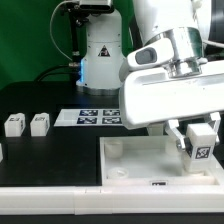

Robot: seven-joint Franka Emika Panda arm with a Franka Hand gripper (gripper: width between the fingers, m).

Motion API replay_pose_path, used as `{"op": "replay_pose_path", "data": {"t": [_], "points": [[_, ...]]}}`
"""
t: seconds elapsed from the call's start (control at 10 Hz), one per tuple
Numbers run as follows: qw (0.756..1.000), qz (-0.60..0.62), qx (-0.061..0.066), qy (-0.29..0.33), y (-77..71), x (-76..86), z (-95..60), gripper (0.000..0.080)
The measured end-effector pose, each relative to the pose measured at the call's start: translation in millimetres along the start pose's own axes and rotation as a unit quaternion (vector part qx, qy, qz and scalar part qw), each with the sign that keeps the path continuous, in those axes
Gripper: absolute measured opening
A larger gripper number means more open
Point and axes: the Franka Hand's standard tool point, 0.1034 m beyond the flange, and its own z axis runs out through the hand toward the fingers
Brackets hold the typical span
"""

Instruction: Assemble one leg

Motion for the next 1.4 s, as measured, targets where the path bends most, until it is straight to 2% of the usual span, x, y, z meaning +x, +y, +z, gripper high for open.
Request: {"op": "replay_pose_path", "data": {"t": [0.5,0.6,0.7,0.8,1.1,1.4], "points": [[1.000,-0.006,0.005,-0.013,1.0,-3.2,1.0,0.0291],[1.000,-0.008,0.005,-0.017,2.7,-3.7,0.7,0.0404],[1.000,-0.011,0.003,-0.020,9.7,-0.1,-5.0,0.0552],[1.000,-0.011,0.001,-0.021,12.8,-1.5,-7.4,0.0620],[1.000,-0.010,0.002,-0.023,12.6,-2.9,-8.0,0.0648],[1.000,-0.013,0.004,-0.021,7.2,11.2,-18.2,0.0649]]}}
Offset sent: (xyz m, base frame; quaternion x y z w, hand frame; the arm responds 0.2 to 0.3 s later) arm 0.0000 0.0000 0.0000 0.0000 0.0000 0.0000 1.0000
